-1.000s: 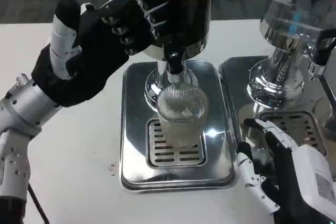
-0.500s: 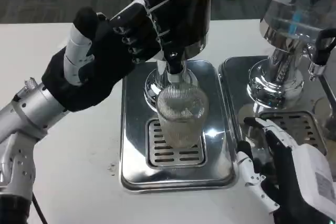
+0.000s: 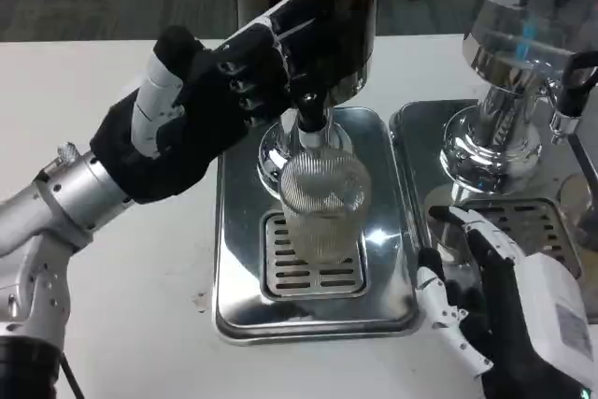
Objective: Grasp the cup under the faucet to collect the drink, then remove the cup.
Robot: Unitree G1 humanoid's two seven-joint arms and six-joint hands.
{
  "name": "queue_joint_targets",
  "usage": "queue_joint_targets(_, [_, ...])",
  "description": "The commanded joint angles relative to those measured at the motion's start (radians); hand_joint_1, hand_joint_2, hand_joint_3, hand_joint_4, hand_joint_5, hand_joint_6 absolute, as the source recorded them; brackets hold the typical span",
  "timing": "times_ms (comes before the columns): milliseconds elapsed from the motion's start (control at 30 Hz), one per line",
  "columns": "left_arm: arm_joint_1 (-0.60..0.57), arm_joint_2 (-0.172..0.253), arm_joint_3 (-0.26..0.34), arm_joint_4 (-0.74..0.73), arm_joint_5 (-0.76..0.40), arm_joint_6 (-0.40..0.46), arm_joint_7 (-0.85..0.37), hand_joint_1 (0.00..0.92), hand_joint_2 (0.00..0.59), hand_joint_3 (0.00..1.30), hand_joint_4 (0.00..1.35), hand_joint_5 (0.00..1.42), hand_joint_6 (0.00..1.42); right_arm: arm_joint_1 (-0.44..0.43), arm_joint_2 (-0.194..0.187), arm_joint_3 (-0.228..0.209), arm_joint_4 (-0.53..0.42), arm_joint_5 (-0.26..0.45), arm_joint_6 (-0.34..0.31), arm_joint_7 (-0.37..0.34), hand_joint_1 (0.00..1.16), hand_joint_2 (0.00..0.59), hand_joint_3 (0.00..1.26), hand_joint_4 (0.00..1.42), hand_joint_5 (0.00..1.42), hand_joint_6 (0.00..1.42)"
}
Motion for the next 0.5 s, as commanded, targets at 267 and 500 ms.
queue_joint_targets(267, [-0.028,0.014,-0.024,0.057,0.069,-0.072,-0.015,0.0,0.059,0.05,0.0,0.0,0.07,0.0,-0.002,0.008,0.011,0.008,-0.001,-0.015,0.21,0.46,0.27,0.17,0.17,0.25])
queue_joint_targets(500, [-0.026,0.022,-0.032,0.06,0.103,-0.123,-0.008,0.0,0.06,0.05,0.0,0.0,0.07,0.008,0.001,0.011,0.01,0.008,-0.002,-0.019,0.21,0.46,0.27,0.16,0.17,0.24])
